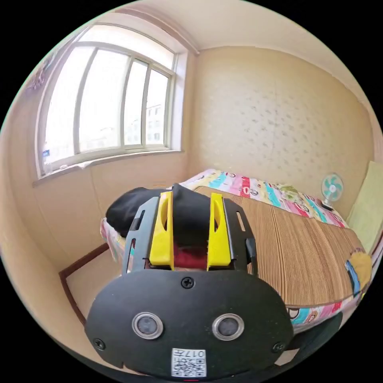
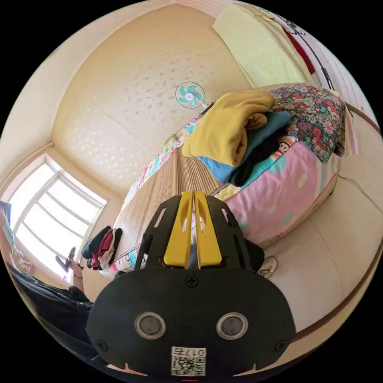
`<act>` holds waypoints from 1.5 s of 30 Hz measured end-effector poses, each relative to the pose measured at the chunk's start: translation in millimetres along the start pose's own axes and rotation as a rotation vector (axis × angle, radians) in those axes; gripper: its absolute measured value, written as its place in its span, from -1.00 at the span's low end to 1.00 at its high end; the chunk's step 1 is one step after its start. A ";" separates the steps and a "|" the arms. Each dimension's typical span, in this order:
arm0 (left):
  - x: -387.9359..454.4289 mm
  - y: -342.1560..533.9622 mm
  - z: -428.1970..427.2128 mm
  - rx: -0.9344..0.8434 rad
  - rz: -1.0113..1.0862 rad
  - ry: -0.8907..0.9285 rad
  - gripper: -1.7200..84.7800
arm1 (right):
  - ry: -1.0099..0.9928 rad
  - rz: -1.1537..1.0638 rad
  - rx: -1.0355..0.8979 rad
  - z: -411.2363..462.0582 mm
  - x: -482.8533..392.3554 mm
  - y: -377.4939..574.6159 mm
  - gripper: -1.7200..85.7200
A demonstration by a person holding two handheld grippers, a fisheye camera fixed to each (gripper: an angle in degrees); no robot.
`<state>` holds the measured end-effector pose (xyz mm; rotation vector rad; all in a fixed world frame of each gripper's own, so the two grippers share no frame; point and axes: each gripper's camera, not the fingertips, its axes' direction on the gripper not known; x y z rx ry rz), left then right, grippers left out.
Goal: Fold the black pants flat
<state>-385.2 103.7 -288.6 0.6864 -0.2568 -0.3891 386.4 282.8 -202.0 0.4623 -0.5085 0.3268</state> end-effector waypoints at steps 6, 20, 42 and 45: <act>-57.3 -5.5 103.3 -0.317 -0.373 0.187 -0.80 | -0.157 -0.288 -0.005 38.3 -85.6 9.2 -0.95; 293.3 153.6 11.4 -0.565 0.299 1.291 -0.98 | 0.181 -0.685 -0.293 110.3 -244.2 19.2 -0.94; 212.7 206.1 3.5 -0.758 0.285 0.945 -0.72 | -0.096 -0.316 -0.702 437.9 -282.5 -36.1 -0.58; 134.0 177.6 61.4 -0.735 -0.068 0.671 -0.64 | -0.032 -0.254 -0.633 414.9 -255.8 -36.5 -0.57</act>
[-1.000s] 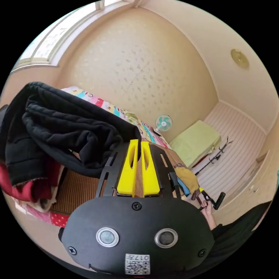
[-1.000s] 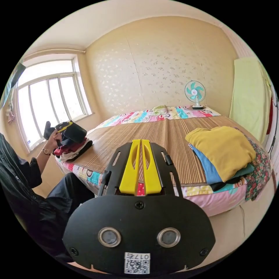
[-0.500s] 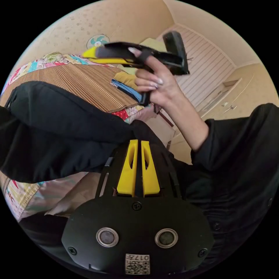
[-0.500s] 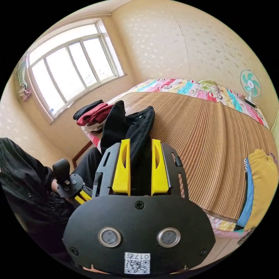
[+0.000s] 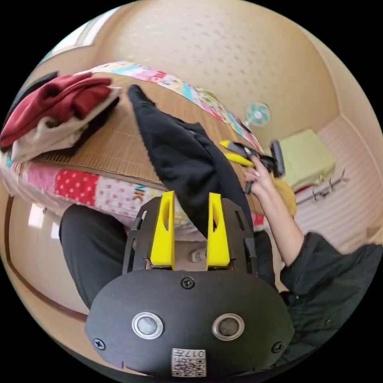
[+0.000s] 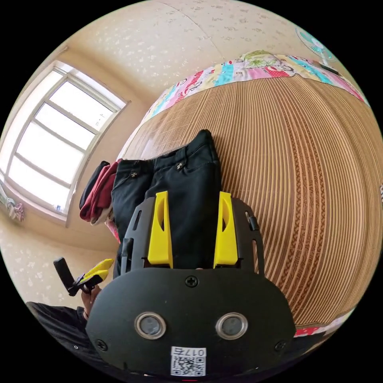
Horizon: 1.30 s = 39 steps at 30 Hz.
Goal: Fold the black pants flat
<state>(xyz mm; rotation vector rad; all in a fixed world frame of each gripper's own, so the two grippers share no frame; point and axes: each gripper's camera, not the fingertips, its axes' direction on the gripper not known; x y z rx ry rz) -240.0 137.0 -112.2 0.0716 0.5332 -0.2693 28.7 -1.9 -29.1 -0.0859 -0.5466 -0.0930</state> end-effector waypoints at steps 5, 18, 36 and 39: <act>-59.2 -74.5 44.0 -0.114 -0.113 0.109 -0.59 | -0.146 0.065 -0.122 -6.2 42.8 21.1 -0.61; 49.0 -135.0 -38.7 0.129 0.209 0.191 -0.87 | -0.400 -0.113 0.357 -217.4 59.3 18.7 -0.90; 79.7 -181.2 132.9 -0.245 0.203 0.088 -0.58 | 0.182 -0.095 0.036 -188.3 93.6 66.4 -0.72; 43.1 -126.5 141.9 -0.251 0.027 0.210 -0.58 | 0.118 -0.005 -0.052 -147.3 120.9 116.9 -0.71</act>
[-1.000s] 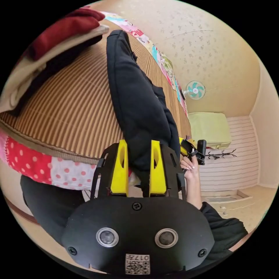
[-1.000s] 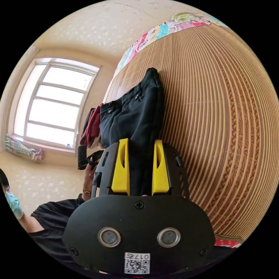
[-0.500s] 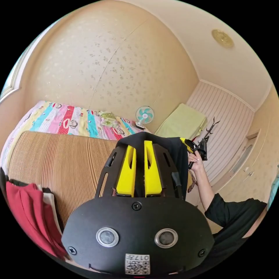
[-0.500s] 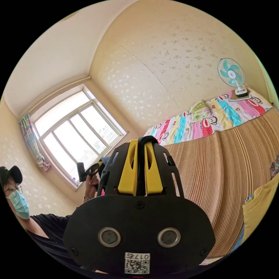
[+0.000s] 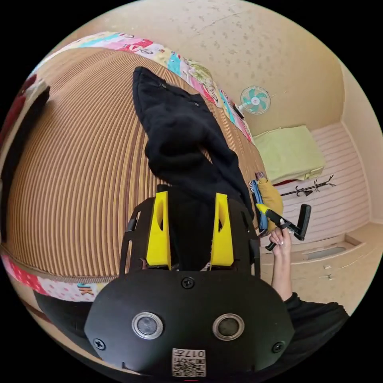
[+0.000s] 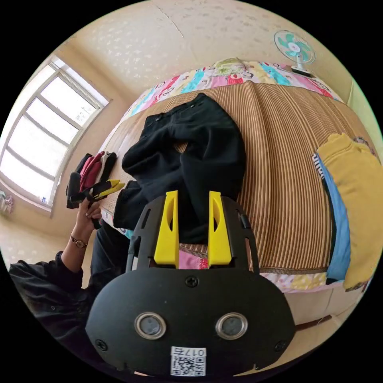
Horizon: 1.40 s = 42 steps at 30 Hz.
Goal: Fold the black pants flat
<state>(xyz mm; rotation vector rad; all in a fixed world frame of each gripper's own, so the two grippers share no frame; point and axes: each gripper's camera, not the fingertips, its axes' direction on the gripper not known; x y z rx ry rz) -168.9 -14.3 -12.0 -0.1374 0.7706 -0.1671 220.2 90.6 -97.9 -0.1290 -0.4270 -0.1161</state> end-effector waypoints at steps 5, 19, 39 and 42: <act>70.9 47.1 -1.7 0.131 0.201 0.052 -0.59 | -0.166 0.302 0.303 -10.2 24.3 82.7 -0.70; 119.0 32.3 84.1 -0.367 0.451 0.008 -0.87 | -0.109 0.217 0.186 8.3 -2.8 103.1 -0.72; -2.3 126.5 -25.3 -0.317 0.146 0.210 -0.73 | -0.219 0.306 0.194 39.3 -12.6 79.5 -0.80; 20.2 116.8 -12.1 -0.301 0.171 0.195 -0.68 | -0.450 0.167 0.164 5.8 -12.8 63.9 -0.87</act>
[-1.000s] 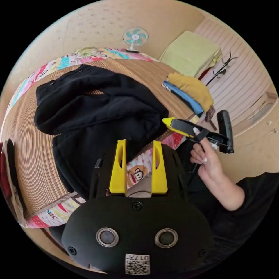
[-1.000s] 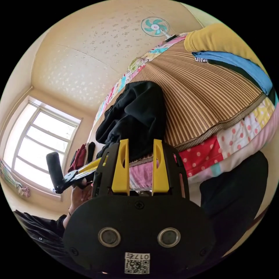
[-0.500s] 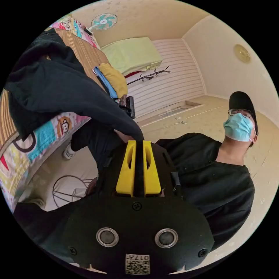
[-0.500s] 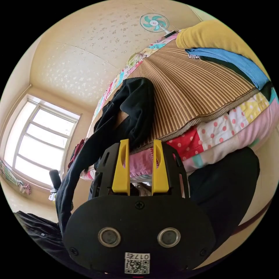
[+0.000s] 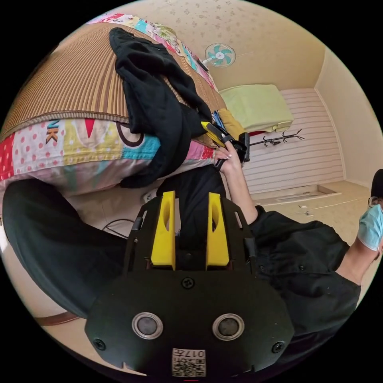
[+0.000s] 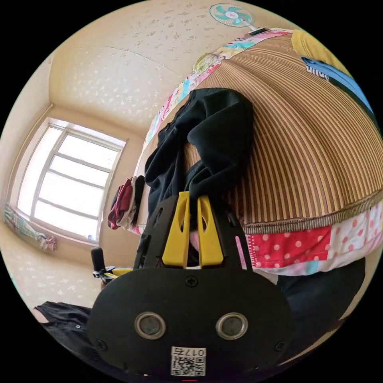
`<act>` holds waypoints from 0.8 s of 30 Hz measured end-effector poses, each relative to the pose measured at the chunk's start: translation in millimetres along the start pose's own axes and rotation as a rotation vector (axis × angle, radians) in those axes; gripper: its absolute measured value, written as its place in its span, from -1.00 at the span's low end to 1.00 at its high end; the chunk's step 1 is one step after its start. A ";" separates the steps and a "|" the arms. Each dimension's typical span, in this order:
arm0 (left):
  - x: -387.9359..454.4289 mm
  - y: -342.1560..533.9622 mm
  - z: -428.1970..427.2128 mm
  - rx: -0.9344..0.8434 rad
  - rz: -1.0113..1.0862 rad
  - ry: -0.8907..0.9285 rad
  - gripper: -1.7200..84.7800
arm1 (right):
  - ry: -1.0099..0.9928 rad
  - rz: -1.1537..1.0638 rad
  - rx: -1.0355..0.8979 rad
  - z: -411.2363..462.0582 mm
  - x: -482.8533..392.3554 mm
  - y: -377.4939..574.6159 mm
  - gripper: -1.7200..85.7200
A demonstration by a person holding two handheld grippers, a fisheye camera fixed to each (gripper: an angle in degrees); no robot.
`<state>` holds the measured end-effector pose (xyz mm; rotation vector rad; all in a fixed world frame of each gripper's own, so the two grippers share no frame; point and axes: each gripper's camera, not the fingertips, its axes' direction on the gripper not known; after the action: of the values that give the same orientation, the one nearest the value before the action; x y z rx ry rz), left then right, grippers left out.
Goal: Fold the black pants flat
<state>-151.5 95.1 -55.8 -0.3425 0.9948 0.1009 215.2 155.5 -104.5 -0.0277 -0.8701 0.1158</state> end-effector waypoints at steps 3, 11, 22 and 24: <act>17.0 -8.0 8.4 0.027 0.046 0.030 -0.70 | -0.019 -0.134 0.028 -61.7 -26.0 -2.7 -0.89; 10.4 -12.4 39.7 0.030 -0.055 -0.049 -0.70 | 0.499 0.171 0.093 -151.3 40.0 34.6 -0.91; 63.7 -111.4 65.8 0.169 0.120 -0.412 -0.73 | 0.626 -0.211 0.052 -57.7 -54.3 19.4 -0.92; 73.3 -134.1 90.7 0.104 0.173 -0.416 -0.77 | 0.708 -0.274 0.016 -39.2 -64.5 -10.5 -0.93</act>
<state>-6.7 -6.7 -40.3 -0.1298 0.6124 0.2655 204.9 138.7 -178.1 0.0629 -0.1601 -0.1412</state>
